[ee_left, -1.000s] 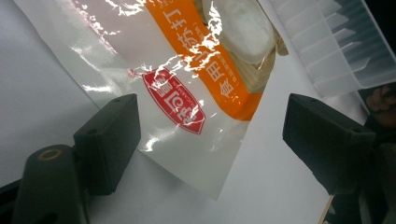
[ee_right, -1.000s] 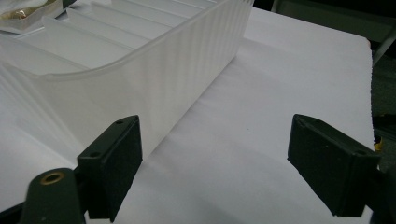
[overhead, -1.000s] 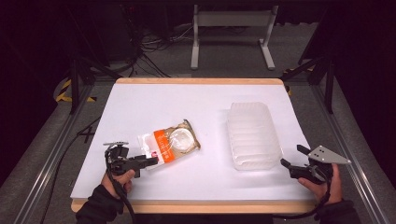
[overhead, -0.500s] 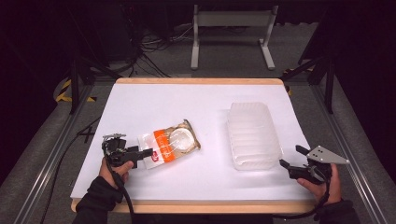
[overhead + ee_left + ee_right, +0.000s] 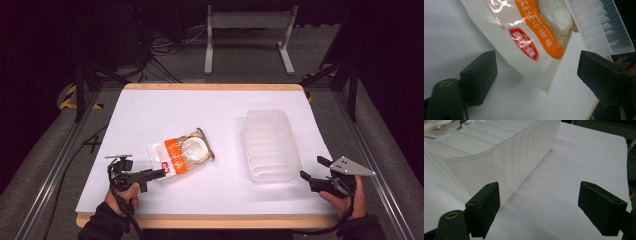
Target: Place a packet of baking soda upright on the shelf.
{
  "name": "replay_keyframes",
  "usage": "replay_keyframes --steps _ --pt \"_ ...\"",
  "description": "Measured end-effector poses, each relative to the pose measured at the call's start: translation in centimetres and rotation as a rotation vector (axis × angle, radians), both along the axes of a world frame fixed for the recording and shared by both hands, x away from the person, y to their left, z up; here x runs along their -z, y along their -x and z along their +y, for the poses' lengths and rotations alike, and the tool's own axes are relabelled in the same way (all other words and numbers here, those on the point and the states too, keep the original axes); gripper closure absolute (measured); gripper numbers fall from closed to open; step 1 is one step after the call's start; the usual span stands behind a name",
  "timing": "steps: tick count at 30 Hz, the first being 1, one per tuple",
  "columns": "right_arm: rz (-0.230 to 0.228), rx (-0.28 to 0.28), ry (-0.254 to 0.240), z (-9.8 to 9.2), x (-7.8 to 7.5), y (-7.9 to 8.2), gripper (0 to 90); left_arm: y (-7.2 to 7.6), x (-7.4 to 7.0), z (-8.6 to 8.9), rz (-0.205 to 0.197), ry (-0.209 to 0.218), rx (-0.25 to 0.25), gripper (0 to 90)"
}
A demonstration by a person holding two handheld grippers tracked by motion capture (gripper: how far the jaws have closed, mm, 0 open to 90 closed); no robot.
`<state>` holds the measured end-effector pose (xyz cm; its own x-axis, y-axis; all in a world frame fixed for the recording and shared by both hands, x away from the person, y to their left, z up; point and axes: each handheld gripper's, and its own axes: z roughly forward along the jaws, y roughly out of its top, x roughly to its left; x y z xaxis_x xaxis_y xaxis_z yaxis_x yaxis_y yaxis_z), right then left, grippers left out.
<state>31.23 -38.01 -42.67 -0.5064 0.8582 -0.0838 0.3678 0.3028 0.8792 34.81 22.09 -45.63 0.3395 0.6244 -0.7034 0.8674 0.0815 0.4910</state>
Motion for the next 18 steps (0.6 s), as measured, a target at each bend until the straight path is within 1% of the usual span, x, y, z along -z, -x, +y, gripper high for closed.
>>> replay_keyframes --steps 1,2,3,5,6,7,8,11,12,13,14,15,16,18 --pt "-0.002 -0.004 0.001 0.1 0.0 0.0 18.6 0.2 0.0 -0.4 0.001 -0.002 0.003 17.7" --pt "-0.002 -0.005 0.002 0.1 -0.1 0.1 18.6 0.3 0.0 -0.6 0.011 0.008 0.011 17.7" --pt "-0.002 -0.005 0.001 0.1 -0.1 0.1 18.6 0.3 0.1 -0.8 0.026 0.033 0.010 17.7" --pt "-0.002 -0.003 0.002 0.2 -0.1 0.0 18.6 0.2 0.3 -0.9 0.043 0.065 -0.013 19.1" --pt "-0.001 -0.004 0.000 0.2 -0.1 0.0 18.5 0.1 0.4 -0.9 0.048 0.091 -0.018 19.5" --pt "-0.001 -0.004 -0.002 0.1 -0.1 0.0 18.5 0.1 0.4 -0.9 0.048 0.091 -0.018 19.5" --pt "-0.001 -0.003 -0.003 0.1 -0.1 0.0 18.4 -0.1 0.6 -1.2 0.051 0.120 -0.018 19.5" --pt "0.003 -0.001 -0.012 0.0 0.0 0.0 18.4 -1.1 0.5 -1.8 0.035 0.107 -0.025 18.5" --pt "0.003 -0.003 -0.012 0.0 0.0 -0.1 18.4 -1.6 0.5 -2.0 0.027 0.102 -0.018 19.0" --pt "0.006 -0.002 -0.012 0.0 0.0 -0.1 18.5 -1.6 0.5 -2.0 0.027 0.102 -0.018 19.3" --pt "0.006 -0.005 -0.013 0.1 0.1 -0.1 18.7 -2.6 0.5 -2.3 0.007 0.080 -0.015 19.7" --pt "0.005 -0.003 -0.011 0.1 0.1 -0.1 18.6 -3.1 0.5 -2.5 -0.004 0.072 -0.006 20.4" --pt "0.005 -0.003 -0.011 0.1 0.1 -0.1 18.6 -3.1 0.5 -2.5 -0.004 0.072 -0.006 21.7" --pt "0.006 -0.003 -0.014 0.1 0.0 -0.1 18.4 -4.0 0.3 -2.9 -0.014 0.040 0.010 22.2"
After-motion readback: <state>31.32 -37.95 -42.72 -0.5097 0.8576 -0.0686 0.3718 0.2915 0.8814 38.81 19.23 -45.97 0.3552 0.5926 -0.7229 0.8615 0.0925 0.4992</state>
